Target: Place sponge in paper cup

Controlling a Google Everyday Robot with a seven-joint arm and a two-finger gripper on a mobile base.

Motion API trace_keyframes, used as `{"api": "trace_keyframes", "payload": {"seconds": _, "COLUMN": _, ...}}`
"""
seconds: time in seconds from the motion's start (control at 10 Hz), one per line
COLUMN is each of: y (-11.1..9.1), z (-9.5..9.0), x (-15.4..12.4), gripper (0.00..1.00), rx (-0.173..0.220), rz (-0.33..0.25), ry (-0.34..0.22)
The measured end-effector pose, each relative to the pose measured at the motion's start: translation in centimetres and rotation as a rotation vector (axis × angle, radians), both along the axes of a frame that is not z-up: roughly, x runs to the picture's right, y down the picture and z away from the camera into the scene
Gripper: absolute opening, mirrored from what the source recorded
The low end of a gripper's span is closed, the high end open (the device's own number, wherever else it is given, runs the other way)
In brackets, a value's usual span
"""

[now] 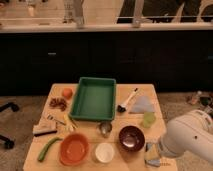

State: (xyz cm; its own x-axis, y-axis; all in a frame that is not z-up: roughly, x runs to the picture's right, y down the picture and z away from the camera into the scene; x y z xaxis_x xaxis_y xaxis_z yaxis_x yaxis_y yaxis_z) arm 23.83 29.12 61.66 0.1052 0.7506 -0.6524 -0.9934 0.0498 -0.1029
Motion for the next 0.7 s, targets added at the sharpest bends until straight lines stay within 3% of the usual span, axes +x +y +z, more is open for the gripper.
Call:
{"api": "trace_keyframes", "payload": {"seconds": 0.1, "y": 1.3, "z": 1.4, "x": 0.0, "gripper": 0.8, "rx": -0.021, "rz": -0.005, "ry": -0.002}}
{"api": "trace_keyframes", "payload": {"seconds": 0.3, "y": 2.4, "z": 2.4, "x": -0.1, "gripper": 0.8, "rx": -0.04, "rz": -0.017, "ry": -0.011}}
{"api": "trace_keyframes", "payload": {"seconds": 0.7, "y": 2.9, "z": 2.4, "x": -0.2, "gripper": 0.8, "rx": -0.069, "rz": -0.039, "ry": -0.043}}
